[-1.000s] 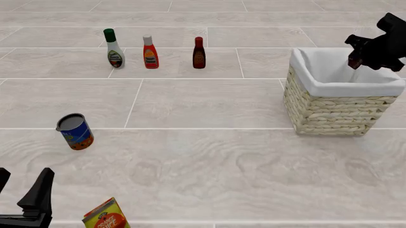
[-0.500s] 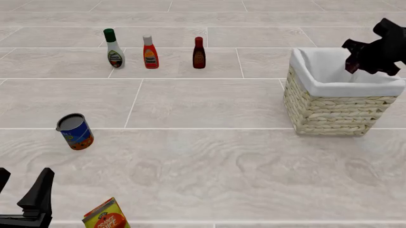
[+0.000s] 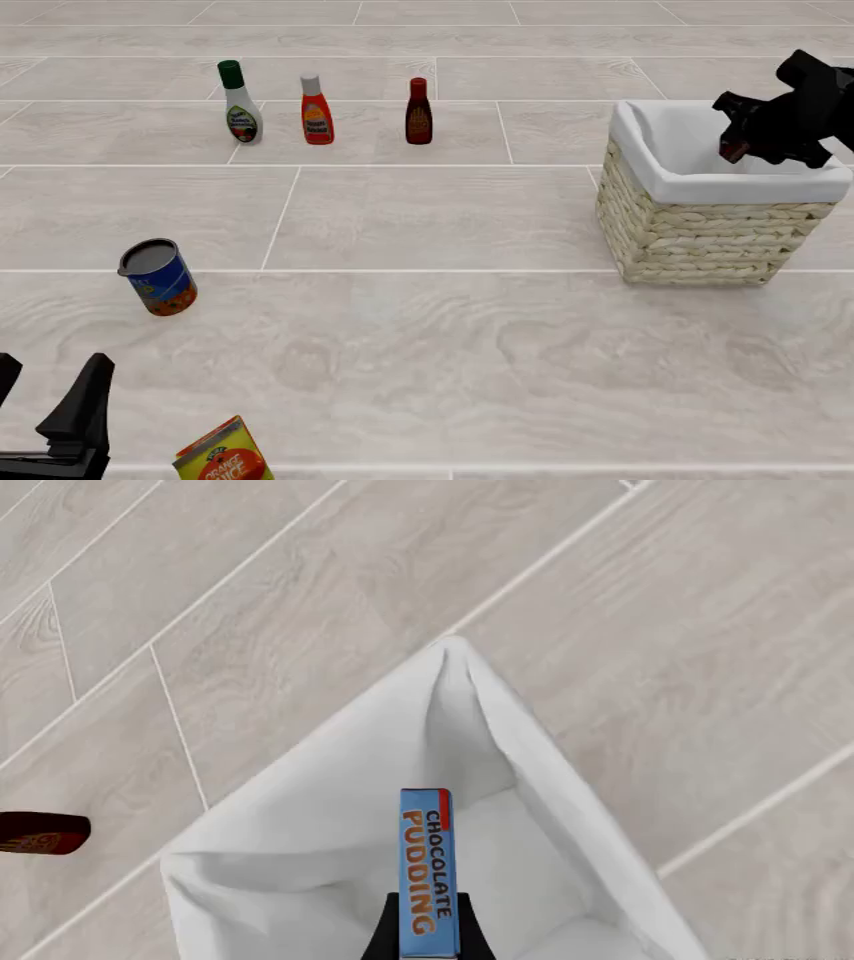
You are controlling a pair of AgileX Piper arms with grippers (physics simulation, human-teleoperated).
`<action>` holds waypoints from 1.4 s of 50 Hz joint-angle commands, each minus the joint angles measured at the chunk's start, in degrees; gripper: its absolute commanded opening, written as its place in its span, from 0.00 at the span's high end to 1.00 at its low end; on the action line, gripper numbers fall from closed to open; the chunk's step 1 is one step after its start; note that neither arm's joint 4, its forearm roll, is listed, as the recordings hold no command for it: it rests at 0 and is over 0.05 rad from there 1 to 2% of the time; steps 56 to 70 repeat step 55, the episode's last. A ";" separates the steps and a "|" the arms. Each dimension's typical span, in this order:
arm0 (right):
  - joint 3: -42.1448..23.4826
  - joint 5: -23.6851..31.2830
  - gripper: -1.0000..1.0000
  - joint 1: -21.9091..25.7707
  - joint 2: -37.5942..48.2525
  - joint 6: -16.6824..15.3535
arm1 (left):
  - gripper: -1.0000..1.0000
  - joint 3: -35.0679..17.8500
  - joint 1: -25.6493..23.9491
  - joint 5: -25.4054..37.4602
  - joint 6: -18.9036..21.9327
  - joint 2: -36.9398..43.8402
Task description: Pick the chocolate pudding and place it in the basket.
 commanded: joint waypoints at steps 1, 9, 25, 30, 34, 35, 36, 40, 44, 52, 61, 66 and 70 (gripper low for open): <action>0.23 -0.16 1.00 0.27 0.37 0.93 | 0.00 0.00 0.00 0.00 0.00 0.00; 0.33 -0.12 1.00 0.48 0.51 1.07 | 0.00 0.00 0.00 0.00 0.01 0.00; -0.16 -0.11 0.00 0.62 0.59 2.28 | 0.00 0.00 -0.01 0.00 0.01 0.00; -0.20 -0.15 0.00 0.79 0.45 2.54 | 0.00 0.00 0.00 0.00 0.01 0.00; -0.05 -0.26 0.00 0.73 0.45 2.60 | 0.00 0.00 0.00 0.00 0.00 0.00; -0.03 -0.30 0.00 0.74 0.43 2.57 | 0.00 0.00 0.01 0.00 0.00 0.00; 0.01 -0.31 0.00 0.65 0.44 2.59 | 0.00 0.00 -0.03 0.00 0.00 -0.01; 0.11 -0.45 0.00 0.95 0.42 2.86 | 0.00 0.00 0.00 0.00 0.00 0.00; 0.01 -0.48 0.00 1.36 0.22 3.07 | 0.00 0.00 0.00 0.00 0.00 0.01; 0.13 -0.69 0.00 1.75 0.14 3.53 | 0.00 0.00 0.00 0.00 0.02 0.01; 0.21 -0.82 0.00 2.05 -0.18 3.53 | 0.00 0.00 0.01 0.00 -0.01 0.00; 0.21 -0.82 0.00 2.05 -0.18 3.53 | 0.00 0.00 0.01 0.00 -0.01 0.00; 0.21 -0.82 0.00 2.05 -0.18 3.53 | 0.00 0.00 0.01 0.00 -0.01 0.00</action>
